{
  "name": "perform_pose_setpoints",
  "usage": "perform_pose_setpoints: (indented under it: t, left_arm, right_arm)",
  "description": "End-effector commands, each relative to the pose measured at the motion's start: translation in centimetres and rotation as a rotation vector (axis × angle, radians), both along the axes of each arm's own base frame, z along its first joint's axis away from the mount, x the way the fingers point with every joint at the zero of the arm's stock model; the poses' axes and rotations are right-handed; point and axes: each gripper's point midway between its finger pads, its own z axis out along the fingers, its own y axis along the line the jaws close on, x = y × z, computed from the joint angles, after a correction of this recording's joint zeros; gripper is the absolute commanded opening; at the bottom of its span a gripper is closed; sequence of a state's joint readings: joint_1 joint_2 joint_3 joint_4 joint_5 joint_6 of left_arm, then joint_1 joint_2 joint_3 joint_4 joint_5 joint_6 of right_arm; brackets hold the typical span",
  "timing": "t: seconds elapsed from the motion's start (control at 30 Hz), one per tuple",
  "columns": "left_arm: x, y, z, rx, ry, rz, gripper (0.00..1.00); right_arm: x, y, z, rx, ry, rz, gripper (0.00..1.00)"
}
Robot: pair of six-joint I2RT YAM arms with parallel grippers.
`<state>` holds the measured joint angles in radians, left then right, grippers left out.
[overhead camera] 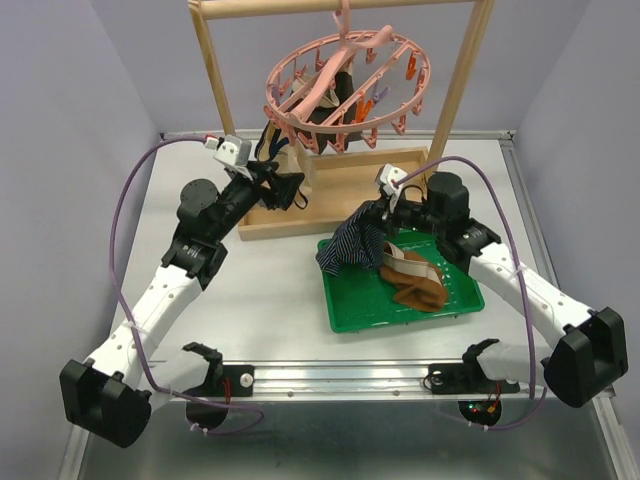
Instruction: Remove the underwear clipped to the hanger
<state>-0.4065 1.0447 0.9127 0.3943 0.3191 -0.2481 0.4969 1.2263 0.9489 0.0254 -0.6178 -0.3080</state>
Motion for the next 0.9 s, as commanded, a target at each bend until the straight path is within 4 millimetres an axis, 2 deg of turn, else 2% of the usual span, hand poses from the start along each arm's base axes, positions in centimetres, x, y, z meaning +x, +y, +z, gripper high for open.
perform_pose_setpoints:
  t: [0.0,0.2,0.23,0.27,0.33,0.37,0.4,0.43,0.5,0.53,0.57,0.67,0.7,0.8,0.83,0.87]
  left_arm:
    - [-1.6,2.2,0.6,0.050,-0.043,0.076,0.81]
    - [-3.5,5.3,-0.7,0.052,-0.016,0.195,0.86]
    - [-3.9,6.0,-1.2,0.043,-0.007,0.223,0.87]
    - [-3.8,6.1,-1.9,0.046,0.012,0.236,0.88]
    - [-4.5,6.9,-2.0,0.022,0.009,0.260,0.91]
    - [-4.5,7.4,-3.1,0.010,0.034,0.286,0.93]
    - [-5.1,7.7,-2.9,-0.010,0.024,0.294,0.95]
    - [-5.1,7.9,-3.9,-0.013,0.042,0.304,0.97]
    - [-5.5,8.6,-3.9,-0.060,0.051,0.337,0.99]
    - [-5.6,8.7,-4.6,-0.068,0.067,0.340,0.99]
    - [-5.6,8.8,-4.8,-0.079,0.075,0.348,0.99]
    - [-5.7,9.0,-5.5,-0.110,0.108,0.359,0.99]
    - [-5.7,9.0,-5.8,-0.112,0.122,0.360,0.99]
    - [-5.6,8.9,-6.1,-0.123,0.145,0.362,0.99]
    - [-5.5,8.9,-6.0,-0.131,0.149,0.364,0.99]
    - [-5.4,9.0,-5.9,-0.137,0.151,0.373,0.99]
  right_arm:
    - [-1.4,-1.5,0.2,-0.044,-0.044,0.008,0.01]
    - [-3.7,-4.5,-1.5,-0.145,-0.061,-0.018,0.00]
    - [-4.1,-5.2,-2.5,-0.177,-0.055,-0.027,0.01]
    - [-4.2,-5.6,-2.3,-0.186,-0.072,-0.035,0.00]
    - [-4.8,-6.5,-3.8,-0.227,-0.064,-0.043,0.01]
    - [-5.4,-7.1,-4.6,-0.255,-0.056,-0.044,0.01]
    - [-5.2,-7.7,-5.4,-0.291,-0.070,-0.060,0.01]
    - [-5.5,-8.3,-6.8,-0.319,-0.055,-0.070,0.01]
    - [-5.4,-9.4,-8.3,-0.379,-0.070,-0.085,0.01]
    - [-5.5,-9.8,-9.2,-0.403,-0.065,-0.085,0.01]
    - [-6.0,-10.3,-10.7,-0.432,-0.050,-0.077,0.02]
    - [-6.9,-10.9,-13.0,-0.489,-0.047,-0.038,0.07]
    - [-7.7,-11.2,-14.4,-0.512,-0.032,-0.013,0.08]
    - [-8.7,-12.0,-16.7,-0.555,-0.013,0.001,0.17]
    - [-8.9,-12.3,-17.1,-0.566,-0.012,-0.002,0.21]
    - [-8.9,-12.5,-17.3,-0.577,-0.016,-0.007,0.33]
